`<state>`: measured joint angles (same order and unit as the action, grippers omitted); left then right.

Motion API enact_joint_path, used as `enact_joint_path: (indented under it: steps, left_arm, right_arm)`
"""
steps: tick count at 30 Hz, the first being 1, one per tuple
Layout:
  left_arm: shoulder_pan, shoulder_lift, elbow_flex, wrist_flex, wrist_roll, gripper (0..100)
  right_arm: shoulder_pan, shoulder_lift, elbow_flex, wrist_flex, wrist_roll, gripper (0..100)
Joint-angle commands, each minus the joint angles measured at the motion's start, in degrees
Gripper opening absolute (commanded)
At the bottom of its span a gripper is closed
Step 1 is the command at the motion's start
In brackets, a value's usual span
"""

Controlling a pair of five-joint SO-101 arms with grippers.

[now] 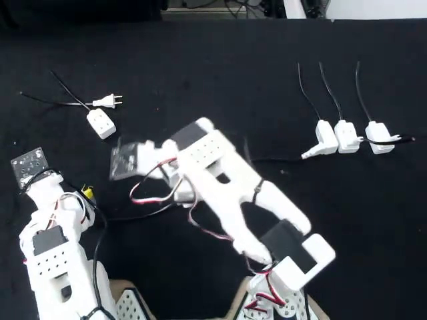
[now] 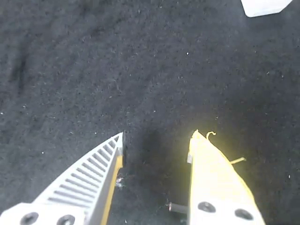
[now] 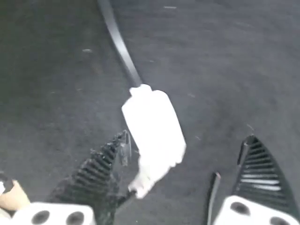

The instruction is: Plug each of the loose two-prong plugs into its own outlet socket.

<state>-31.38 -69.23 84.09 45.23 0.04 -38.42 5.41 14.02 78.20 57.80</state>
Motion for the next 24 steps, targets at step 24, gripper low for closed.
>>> enact_joint_path:
  steps: [24]
  left_arm:
    - [-0.4,-0.4,-3.6,-1.1,0.1,23]
  right_arm:
    - [7.8,9.8,-1.4,-6.9,-9.8,2.4]
